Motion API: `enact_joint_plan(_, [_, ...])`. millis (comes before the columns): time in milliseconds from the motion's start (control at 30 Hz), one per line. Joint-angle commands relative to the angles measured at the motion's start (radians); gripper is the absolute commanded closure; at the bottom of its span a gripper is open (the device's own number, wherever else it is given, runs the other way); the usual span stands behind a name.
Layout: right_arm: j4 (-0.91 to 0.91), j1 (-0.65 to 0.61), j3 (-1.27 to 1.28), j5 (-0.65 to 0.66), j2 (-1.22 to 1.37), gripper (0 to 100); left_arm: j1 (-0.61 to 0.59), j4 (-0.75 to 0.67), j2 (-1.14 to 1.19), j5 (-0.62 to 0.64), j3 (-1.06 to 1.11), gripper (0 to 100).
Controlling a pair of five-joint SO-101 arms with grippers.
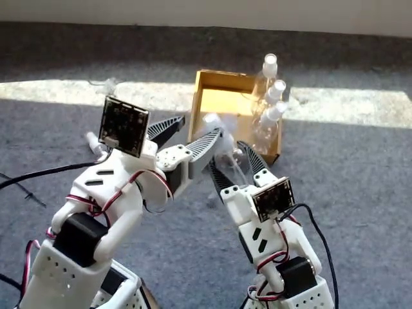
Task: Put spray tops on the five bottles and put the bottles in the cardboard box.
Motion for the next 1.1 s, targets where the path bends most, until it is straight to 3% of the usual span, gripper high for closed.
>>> enact_joint_plan(0, [-0.005, 0.013, -0.071, -0.005, -0.013, 99.4, -0.008, 0.035, -0.004, 0.012, -0.162, 75])
enact_joint_plan(133, [-0.008, 0.018, -0.073, -0.006, -0.013, 99.4, -0.053, 0.092, -0.007, -0.049, -0.260, 77])
enact_joint_plan(267, [-0.061, 0.018, -0.079, -0.011, -0.012, 99.4, -0.120, 0.153, -0.004, -0.106, -0.211, 78])
enact_joint_plan(533, [-0.053, -0.042, -0.079, -0.008, -0.013, 99.4, -0.248, -0.091, 0.110, -0.143, -0.128, 78])
enact_joint_plan(700, [-0.054, -0.044, -0.071, -0.006, -0.013, 99.4, -0.209, -0.091, 0.269, -0.143, -0.185, 78])
enact_joint_plan(1067, [-0.058, -0.042, -0.071, -0.006, -0.013, 99.4, -0.035, -0.005, 0.185, -0.287, -0.114, 78])
